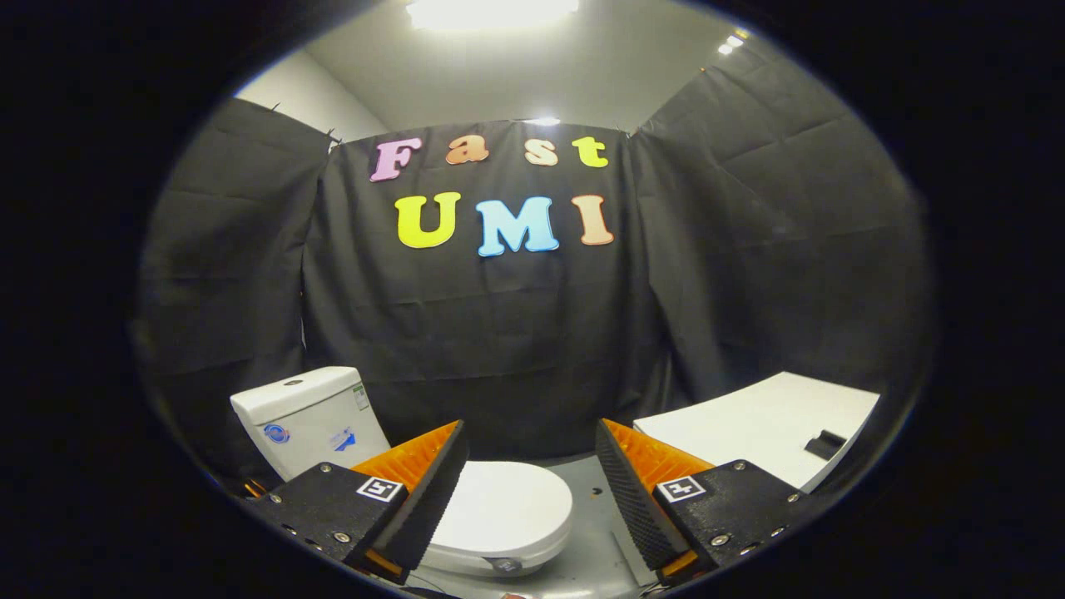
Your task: Open the toilet lid.
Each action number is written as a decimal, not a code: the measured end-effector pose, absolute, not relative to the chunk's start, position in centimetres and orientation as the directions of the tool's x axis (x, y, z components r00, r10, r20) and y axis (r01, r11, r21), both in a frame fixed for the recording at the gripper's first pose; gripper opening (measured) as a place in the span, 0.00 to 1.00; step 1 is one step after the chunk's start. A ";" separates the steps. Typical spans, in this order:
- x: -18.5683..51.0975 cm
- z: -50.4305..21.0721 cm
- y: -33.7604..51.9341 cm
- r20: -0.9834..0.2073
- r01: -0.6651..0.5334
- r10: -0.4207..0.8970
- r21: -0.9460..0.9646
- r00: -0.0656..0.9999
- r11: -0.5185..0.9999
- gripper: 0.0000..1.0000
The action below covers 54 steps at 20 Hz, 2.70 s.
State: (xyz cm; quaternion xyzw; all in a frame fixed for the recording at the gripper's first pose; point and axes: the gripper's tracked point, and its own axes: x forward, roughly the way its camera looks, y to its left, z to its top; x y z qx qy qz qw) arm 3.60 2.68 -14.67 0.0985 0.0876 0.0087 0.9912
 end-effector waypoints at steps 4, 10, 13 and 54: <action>4.4 -19.0 3.6 -0.217 0.027 0.052 0.349 0.975 0.937 0.95; 3.8 -27.6 7.1 -0.364 0.071 0.111 0.451 0.925 0.889 0.96; 3.1 -30.8 8.7 -0.403 0.105 0.133 0.516 0.906 0.850 0.96; 1.5 -51.4 11.0 -0.556 0.519 0.261 0.831 0.789 0.199 0.17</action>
